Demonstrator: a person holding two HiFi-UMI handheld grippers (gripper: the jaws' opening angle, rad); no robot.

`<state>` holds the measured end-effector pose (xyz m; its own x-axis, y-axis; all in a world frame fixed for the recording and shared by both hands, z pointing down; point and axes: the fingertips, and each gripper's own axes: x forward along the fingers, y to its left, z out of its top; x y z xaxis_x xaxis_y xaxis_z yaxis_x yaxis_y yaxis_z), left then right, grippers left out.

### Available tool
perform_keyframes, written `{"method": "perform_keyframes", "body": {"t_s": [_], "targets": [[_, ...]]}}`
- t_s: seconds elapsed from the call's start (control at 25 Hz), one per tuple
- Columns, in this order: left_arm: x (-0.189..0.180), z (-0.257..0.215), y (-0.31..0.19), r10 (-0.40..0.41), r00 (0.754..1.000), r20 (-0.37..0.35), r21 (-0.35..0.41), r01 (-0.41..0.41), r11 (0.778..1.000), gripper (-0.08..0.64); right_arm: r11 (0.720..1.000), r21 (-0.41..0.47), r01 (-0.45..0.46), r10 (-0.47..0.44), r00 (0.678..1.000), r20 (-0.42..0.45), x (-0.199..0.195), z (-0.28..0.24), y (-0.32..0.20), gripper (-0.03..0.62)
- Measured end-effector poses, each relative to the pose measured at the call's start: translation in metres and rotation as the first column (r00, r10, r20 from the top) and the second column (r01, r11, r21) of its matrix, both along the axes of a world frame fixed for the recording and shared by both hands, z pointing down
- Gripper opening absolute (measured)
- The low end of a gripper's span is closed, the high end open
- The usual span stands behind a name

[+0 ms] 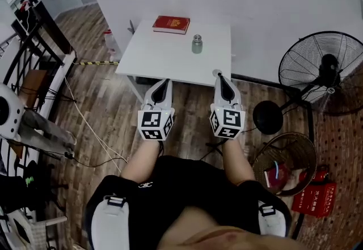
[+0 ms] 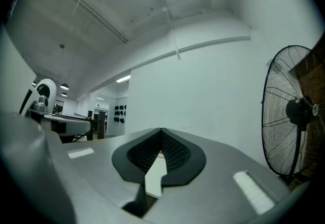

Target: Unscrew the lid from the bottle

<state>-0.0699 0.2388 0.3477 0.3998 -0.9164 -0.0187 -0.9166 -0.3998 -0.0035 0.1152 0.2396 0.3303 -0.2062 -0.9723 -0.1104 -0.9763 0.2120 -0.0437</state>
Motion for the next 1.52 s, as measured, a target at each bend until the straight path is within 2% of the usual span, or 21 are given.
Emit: {"method": "perform_keyframes", "body": {"t_s": [0.16, 0.4, 0.84, 1.12, 1.52], "targets": [[0.007, 0.001, 0.007, -0.008, 1.0, -0.021, 0.004, 0.008, 1.0, 0.054, 0.999, 0.011, 0.037, -0.037, 0.999, -0.012, 0.002, -0.002, 0.002, 0.0], [0.011, 0.005, 0.009, -0.017, 1.0, -0.008, -0.003, 0.017, 1.0, 0.054, 0.999, 0.0, 0.046, -0.046, 0.999, 0.001, 0.003, 0.003, 0.001, 0.0], [0.011, 0.021, -0.052, 0.014, 0.999, -0.039, -0.014, -0.014, 1.0, 0.054, 0.999, -0.013, 0.048, -0.048, 0.999, 0.009, -0.001, 0.015, -0.058, 0.0], [0.004, 0.041, -0.128, 0.029, 0.998, -0.048, -0.049, -0.031, 0.998, 0.054, 0.999, -0.025, 0.042, -0.042, 0.999, 0.007, -0.01, 0.025, -0.128, 0.0], [-0.004, 0.022, -0.286, 0.084, 0.996, 0.006, -0.038, -0.083, 0.996, 0.054, 1.0, 0.008, -0.017, 0.017, 1.0, 0.008, -0.022, 0.005, -0.269, 0.0]]}}
